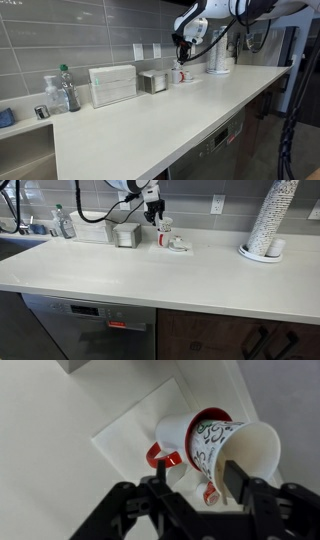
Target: Remove the coffee cup from the mug and put it on the left side of the counter then move the mug forwards
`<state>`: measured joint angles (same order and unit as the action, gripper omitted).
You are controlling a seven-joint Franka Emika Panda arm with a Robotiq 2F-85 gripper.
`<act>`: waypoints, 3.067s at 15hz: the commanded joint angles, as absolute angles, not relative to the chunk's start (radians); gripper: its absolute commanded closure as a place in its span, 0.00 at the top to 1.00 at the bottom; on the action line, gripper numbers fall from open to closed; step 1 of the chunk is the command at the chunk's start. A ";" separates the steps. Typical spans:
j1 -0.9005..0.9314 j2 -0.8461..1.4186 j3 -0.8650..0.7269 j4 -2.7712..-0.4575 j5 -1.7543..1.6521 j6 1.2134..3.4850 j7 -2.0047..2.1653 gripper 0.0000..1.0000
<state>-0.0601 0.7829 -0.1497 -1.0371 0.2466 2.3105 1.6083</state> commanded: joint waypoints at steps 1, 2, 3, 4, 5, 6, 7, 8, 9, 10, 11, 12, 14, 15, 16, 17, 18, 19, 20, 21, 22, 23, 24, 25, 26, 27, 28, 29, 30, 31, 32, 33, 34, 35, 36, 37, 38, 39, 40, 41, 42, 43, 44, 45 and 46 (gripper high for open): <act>-0.080 0.853 -0.134 -0.933 0.230 2.277 1.643 0.37; -0.083 0.864 -0.131 -0.917 0.233 2.278 1.642 0.37; -0.086 0.875 -0.128 -0.904 0.235 2.282 1.640 0.36; -0.087 0.885 -0.127 -0.890 0.234 2.284 1.641 0.39; -0.089 0.895 -0.126 -0.876 0.234 2.286 1.642 0.42; -0.091 0.903 -0.123 -0.863 0.234 2.287 1.641 0.43; -0.081 0.910 -0.140 -0.858 0.252 2.294 1.635 0.44; -0.081 0.918 -0.140 -0.848 0.251 2.294 1.634 0.43; -0.082 0.926 -0.139 -0.839 0.253 2.295 1.634 0.43; -0.081 0.933 -0.140 -0.830 0.253 2.297 1.635 0.44; -0.081 0.940 -0.142 -0.822 0.251 2.296 1.636 0.41; -0.081 0.946 -0.141 -0.814 0.251 2.295 1.635 0.38; -0.081 0.958 -0.143 -0.799 0.250 2.296 1.637 0.17; -0.080 0.960 -0.145 -0.796 0.248 2.296 1.638 0.12; -0.078 0.960 -0.149 -0.792 0.245 2.292 1.640 0.09; -0.077 0.958 -0.151 -0.789 0.244 2.288 1.643 0.00; -0.076 0.956 -0.155 -0.787 0.242 2.285 1.647 0.00; -0.075 0.952 -0.158 -0.788 0.240 2.283 1.649 0.00; -0.073 0.946 -0.162 -0.790 0.238 2.280 1.653 0.00; -0.071 0.939 -0.167 -0.793 0.235 2.281 1.656 0.01; -0.070 0.933 -0.169 -0.794 0.235 2.279 1.655 0.01; -0.067 0.924 -0.175 -0.798 0.232 2.281 1.657 0.01; -0.065 0.915 -0.179 -0.801 0.232 2.279 1.659 0.01; -0.064 0.906 -0.182 -0.806 0.232 2.277 1.658 0.01; -0.063 0.893 -0.182 -0.817 0.235 2.277 1.653 0.01; -0.062 0.882 -0.183 -0.824 0.236 2.280 1.652 0.01; -0.062 0.866 -0.180 -0.836 0.239 2.278 1.645 0.01; -0.063 0.851 -0.176 -0.846 0.242 2.273 1.638 0.01; -0.062 0.834 -0.179 -0.860 0.240 2.280 1.634 0.01; -0.061 0.817 -0.181 -0.873 0.238 2.270 1.633 0.01; -0.062 0.802 -0.182 -0.883 0.236 2.255 1.629 0.01; -0.060 0.784 -0.188 -0.898 0.231 2.233 1.632 0.01; -0.058 0.768 -0.199 -0.912 0.223 2.200 1.639 0.01; -0.058 0.747 -0.208 -0.928 0.215 2.160 1.635 0.01; -0.057 0.727 -0.215 -0.946 0.208 2.123 1.630 0.01; -0.058 0.703 -0.219 -0.971 0.203 2.088 1.617 0.01; -0.059 0.676 -0.219 -0.999 0.201 2.061 1.596 0.01; -0.059 0.650 -0.220 -1.029 0.197 2.037 1.576 0.01; -0.058 0.618 -0.218 -1.068 0.195 2.018 1.544 0.01; -0.056 0.589 -0.215 -1.107 0.194 2.006 1.514 0.01; -0.054 0.558 -0.214 -1.146 0.192 1.995 1.486 0.01; -0.053 0.525 -0.210 -1.191 0.194 1.985 1.446 0.01; -0.050 0.491 -0.208 -1.240 0.194 1.984 1.408 0.01; -0.051 0.459 -0.201 -1.283 0.198 1.974 1.358 0.01; -0.049 0.428 -0.198 -1.326 0.197 1.965 1.310 0.01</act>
<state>-0.0599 0.5659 -0.2126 -1.1289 0.2110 1.9829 1.4261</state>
